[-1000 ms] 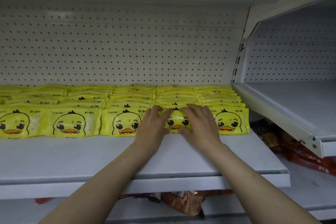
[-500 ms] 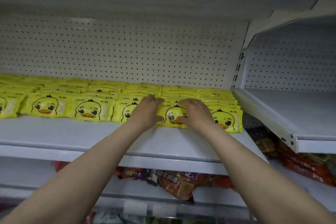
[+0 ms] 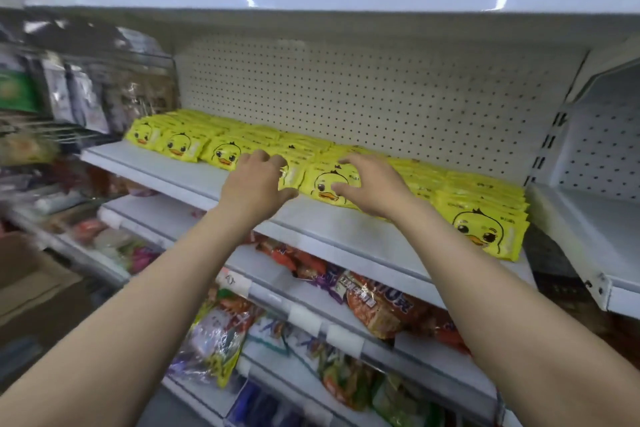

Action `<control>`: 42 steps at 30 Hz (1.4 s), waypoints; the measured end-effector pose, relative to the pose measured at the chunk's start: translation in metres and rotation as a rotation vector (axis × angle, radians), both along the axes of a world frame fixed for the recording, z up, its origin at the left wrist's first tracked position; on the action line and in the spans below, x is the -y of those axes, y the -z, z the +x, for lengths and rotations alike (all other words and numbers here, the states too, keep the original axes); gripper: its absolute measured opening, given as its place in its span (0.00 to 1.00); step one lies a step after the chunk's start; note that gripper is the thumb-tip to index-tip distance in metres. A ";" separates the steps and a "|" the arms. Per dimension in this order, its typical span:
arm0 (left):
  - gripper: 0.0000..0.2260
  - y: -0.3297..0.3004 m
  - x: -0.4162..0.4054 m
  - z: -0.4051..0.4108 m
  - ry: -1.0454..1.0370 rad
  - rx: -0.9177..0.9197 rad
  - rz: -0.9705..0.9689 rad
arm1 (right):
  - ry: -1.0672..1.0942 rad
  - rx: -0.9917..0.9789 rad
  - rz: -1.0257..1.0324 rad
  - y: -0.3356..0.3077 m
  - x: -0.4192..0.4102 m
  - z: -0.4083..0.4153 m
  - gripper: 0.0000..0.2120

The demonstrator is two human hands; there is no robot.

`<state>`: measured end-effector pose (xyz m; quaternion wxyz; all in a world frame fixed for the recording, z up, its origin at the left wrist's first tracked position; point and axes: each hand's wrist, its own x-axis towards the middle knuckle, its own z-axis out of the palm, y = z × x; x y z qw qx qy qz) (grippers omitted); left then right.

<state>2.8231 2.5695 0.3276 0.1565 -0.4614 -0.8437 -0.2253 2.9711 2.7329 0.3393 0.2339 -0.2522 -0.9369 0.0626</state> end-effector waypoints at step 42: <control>0.25 0.124 0.450 -0.465 -0.945 0.155 0.046 | -0.732 0.215 -0.101 0.117 0.381 -0.632 0.30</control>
